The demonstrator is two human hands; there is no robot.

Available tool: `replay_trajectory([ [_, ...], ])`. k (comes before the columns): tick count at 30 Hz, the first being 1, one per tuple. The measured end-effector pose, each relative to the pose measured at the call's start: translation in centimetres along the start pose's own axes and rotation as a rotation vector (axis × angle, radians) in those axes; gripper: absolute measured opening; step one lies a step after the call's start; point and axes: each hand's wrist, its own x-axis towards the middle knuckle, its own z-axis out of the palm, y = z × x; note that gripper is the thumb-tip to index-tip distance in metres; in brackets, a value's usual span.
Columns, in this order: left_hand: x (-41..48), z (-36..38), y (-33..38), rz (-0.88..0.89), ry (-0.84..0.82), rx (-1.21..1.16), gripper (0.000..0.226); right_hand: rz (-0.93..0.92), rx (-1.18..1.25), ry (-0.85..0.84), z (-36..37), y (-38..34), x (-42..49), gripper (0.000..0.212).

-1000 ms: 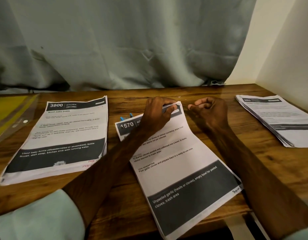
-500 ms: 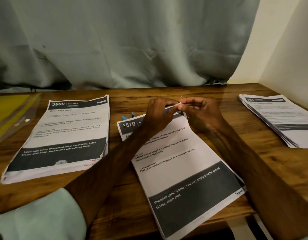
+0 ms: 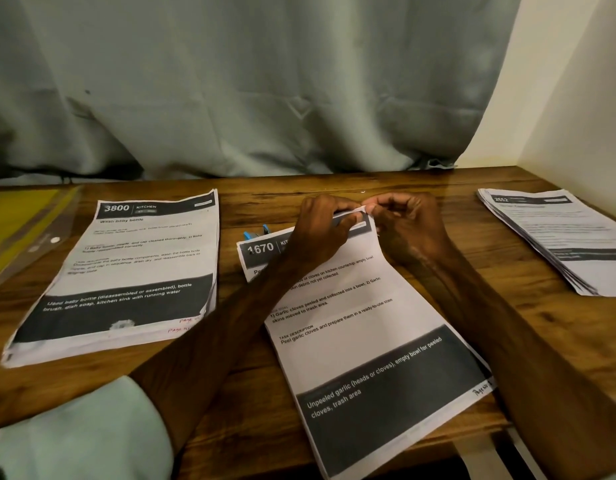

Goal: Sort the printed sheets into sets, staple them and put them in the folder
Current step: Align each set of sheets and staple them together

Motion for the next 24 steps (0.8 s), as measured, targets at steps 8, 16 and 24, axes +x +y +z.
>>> replay_trajectory([
  [8, 0.1, -1.3, 0.9, -0.012, 0.039, -0.101, 0.019, 0.154, 0.143, -0.047, -0.3, -0.8, -0.6, 0.018],
  [16, -0.1, -1.1, 1.1, -0.054, 0.018, -0.070, 0.032, 0.145, 0.097, 0.004, -0.3, -0.7, -0.7, 0.015],
  [24, -0.2, -1.4, 1.7, 0.021, 0.074, -0.073, 0.028, 0.174, 0.169, 0.008, -0.4, -1.6, -0.8, 0.017],
])
